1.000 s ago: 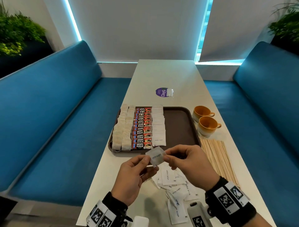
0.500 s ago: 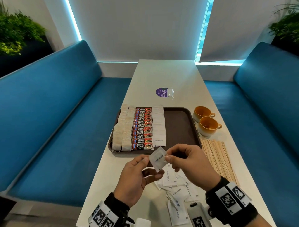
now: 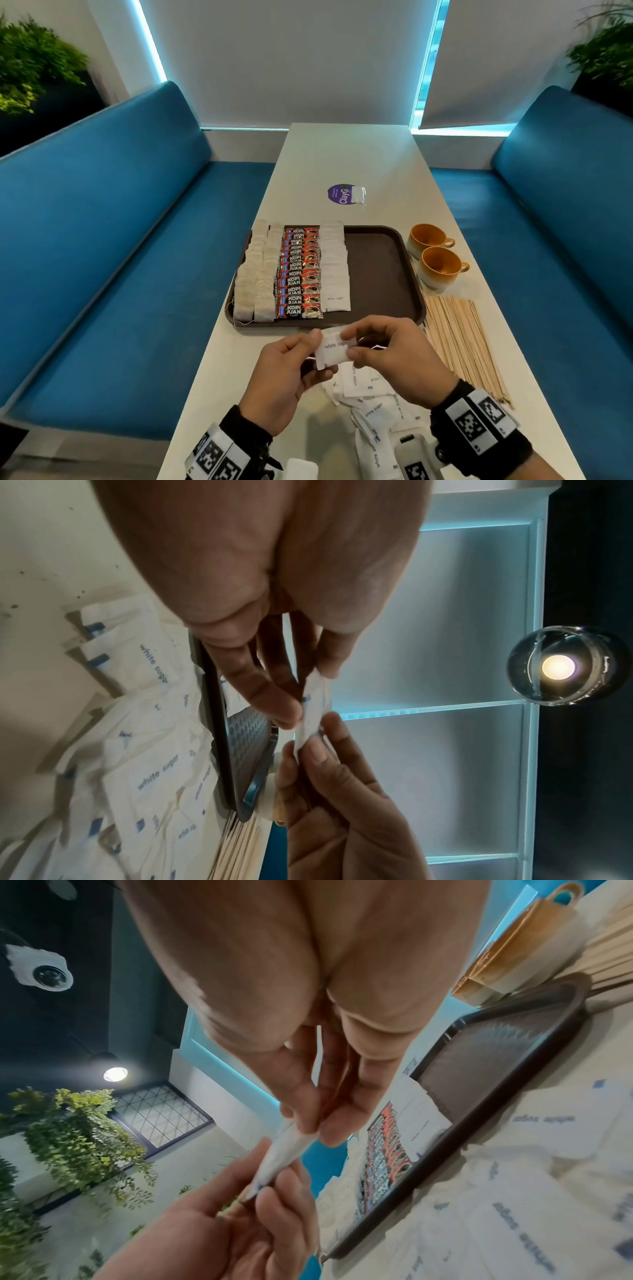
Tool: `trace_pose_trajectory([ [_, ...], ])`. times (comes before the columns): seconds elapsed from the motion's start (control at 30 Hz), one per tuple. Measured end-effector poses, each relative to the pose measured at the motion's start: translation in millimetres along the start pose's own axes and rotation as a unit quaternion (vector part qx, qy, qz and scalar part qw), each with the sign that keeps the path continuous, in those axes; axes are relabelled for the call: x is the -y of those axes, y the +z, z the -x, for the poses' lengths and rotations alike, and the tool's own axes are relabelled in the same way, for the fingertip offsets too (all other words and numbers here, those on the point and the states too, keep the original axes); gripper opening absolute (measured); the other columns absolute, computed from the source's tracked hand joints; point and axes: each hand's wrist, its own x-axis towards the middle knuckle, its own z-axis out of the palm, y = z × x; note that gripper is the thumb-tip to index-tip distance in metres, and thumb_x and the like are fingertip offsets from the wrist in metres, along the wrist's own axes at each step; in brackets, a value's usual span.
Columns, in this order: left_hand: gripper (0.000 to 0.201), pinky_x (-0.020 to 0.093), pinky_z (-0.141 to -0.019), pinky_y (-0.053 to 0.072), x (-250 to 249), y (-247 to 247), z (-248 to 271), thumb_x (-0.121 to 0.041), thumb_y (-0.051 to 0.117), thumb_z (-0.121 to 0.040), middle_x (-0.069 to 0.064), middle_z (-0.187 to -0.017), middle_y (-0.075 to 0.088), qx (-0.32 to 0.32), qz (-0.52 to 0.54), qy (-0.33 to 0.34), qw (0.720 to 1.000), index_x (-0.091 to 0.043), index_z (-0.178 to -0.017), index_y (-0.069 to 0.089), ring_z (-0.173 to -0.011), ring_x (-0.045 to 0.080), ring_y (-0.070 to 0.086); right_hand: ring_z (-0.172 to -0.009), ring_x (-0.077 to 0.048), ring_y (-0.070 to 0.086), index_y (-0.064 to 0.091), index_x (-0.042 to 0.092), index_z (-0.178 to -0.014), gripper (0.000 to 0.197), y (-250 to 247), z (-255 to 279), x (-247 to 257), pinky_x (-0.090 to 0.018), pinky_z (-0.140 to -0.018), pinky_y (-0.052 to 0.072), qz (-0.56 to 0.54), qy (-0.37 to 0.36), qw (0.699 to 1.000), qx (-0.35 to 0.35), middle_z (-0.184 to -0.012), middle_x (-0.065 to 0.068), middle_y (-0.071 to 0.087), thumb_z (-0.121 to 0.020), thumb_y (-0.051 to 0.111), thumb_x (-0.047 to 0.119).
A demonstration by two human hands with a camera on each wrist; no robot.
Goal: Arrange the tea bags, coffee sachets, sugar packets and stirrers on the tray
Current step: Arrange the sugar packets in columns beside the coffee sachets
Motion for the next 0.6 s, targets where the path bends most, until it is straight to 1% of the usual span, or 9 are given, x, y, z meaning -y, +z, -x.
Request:
trace_pose_trajectory([
  [0.07, 0.029, 0.031, -0.062, 0.057, -3.9, -0.2, -5.0, -0.02, 0.058, -0.101, 0.027, -0.098, 0.073, -0.004, -0.025, 0.002, 1.0, 0.003, -0.101, 0.075, -0.075, 0.032, 0.065, -0.077, -0.021, 0.075, 0.08, 0.023, -0.095, 0.021, -1.5, -5.3, -2.3, -0.03, -0.075, 0.062, -0.007, 0.012, 1.0, -0.003, -0.089, -0.001, 0.078, -0.084, 0.081, 0.005],
  [0.17, 0.026, 0.03, -0.059, 0.054, -9.3, -1.9, -17.1, -0.016, 0.056, -0.103, 0.026, -0.096, 0.073, -0.019, -0.09, 0.02, 0.996, 0.004, -0.101, 0.072, -0.071, 0.03, 0.063, -0.072, -0.021, 0.073, 0.082, 0.015, -0.095, 0.019, -4.2, -18.5, -4.9, -0.027, -0.072, 0.061, -0.033, 0.021, 0.999, -0.021, -0.085, -0.01, 0.077, -0.083, 0.081, 0.0],
  [0.27, 0.015, 0.029, -0.06, 0.051, -16.8, -7.1, -32.3, -0.014, 0.059, -0.1, 0.013, -0.09, 0.073, -0.04, -0.221, 0.056, 0.973, -0.008, -0.097, 0.072, -0.069, 0.02, 0.063, -0.08, -0.024, 0.075, 0.082, 0.013, -0.094, 0.019, -9.3, -41.9, -15.2, -0.03, -0.076, 0.063, -0.048, 0.046, 0.997, -0.049, -0.088, -0.01, 0.078, -0.083, 0.08, -0.002],
  [0.33, 0.01, 0.024, -0.064, 0.05, -21.5, -11.0, -42.4, -0.017, 0.064, -0.097, 0.003, -0.089, 0.074, -0.046, -0.334, 0.081, 0.938, -0.019, -0.096, 0.073, -0.072, 0.011, 0.062, -0.089, -0.025, 0.075, 0.082, 0.017, -0.093, 0.019, -14.3, -61.1, -26.3, -0.033, -0.081, 0.064, -0.041, 0.067, 0.995, -0.067, -0.091, -0.007, 0.079, -0.083, 0.081, 0.0],
  [0.4, 0.008, 0.021, -0.073, 0.05, -24.1, -12.6, -52.1, -0.022, 0.068, -0.094, -0.007, -0.093, 0.071, -0.03, -0.419, 0.094, 0.903, -0.025, -0.1, 0.072, -0.08, 0.005, 0.062, -0.092, -0.024, 0.075, 0.081, 0.016, -0.093, 0.018, -17.7, -78.8, -35.2, -0.035, -0.083, 0.064, -0.037, 0.093, 0.992, -0.082, -0.091, -0.005, 0.078, -0.083, 0.081, 0.001],
  [0.47, 0.019, 0.026, -0.09, 0.052, -23.4, -12.0, -61.7, -0.027, 0.07, -0.092, -0.011, -0.106, 0.066, -0.001, -0.494, 0.097, 0.864, -0.025, -0.111, 0.069, -0.097, 0.006, 0.061, -0.094, -0.025, 0.075, 0.08, 0.014, -0.093, 0.017, -17.7, -94.9, -41.5, -0.034, -0.081, 0.064, -0.032, 0.111, 0.989, -0.089, -0.093, -0.005, 0.078, -0.084, 0.08, 0.0],
  [0.5, 0.027, 0.027, -0.1, 0.047, -22.8, -11.2, -65.7, -0.03, 0.069, -0.092, -0.013, -0.112, 0.062, 0.011, -0.537, 0.104, 0.837, -0.026, -0.119, 0.066, -0.109, 0.007, 0.055, -0.093, -0.026, 0.075, 0.08, 0.013, -0.093, 0.017, -16.3, -102.4, -43.4, -0.035, -0.08, 0.065, -0.027, 0.119, 0.989, -0.089, -0.094, -0.006, 0.077, -0.083, 0.08, 0.0],
  [0.53, 0.033, 0.027, -0.107, 0.041, -22.3, -9.7, -69.0, -0.034, 0.067, -0.093, -0.014, -0.117, 0.058, 0.021, -0.579, 0.113, 0.807, -0.027, -0.125, 0.063, -0.117, 0.009, 0.047, -0.092, -0.028, 0.076, 0.08, 0.014, -0.091, 0.016, -14.2, -109.5, -45.3, -0.038, -0.08, 0.065, -0.019, 0.126, 0.988, -0.087, -0.094, -0.006, 0.077, -0.083, 0.081, 0.0],
  [0.6, 0.04, 0.027, -0.112, 0.031, -21.8, -5.3, -73.0, -0.038, 0.064, -0.094, -0.013, -0.129, 0.053, 0.032, -0.633, 0.13, 0.762, -0.029, -0.133, 0.058, -0.127, 0.013, 0.035, -0.085, -0.028, 0.076, 0.08, 0.016, -0.088, 0.017, -9.3, -121.3, -48.7, -0.045, -0.08, 0.065, 0.011, 0.143, 0.986, -0.08, -0.091, -0.007, 0.077, -0.081, 0.082, 0.001],
])
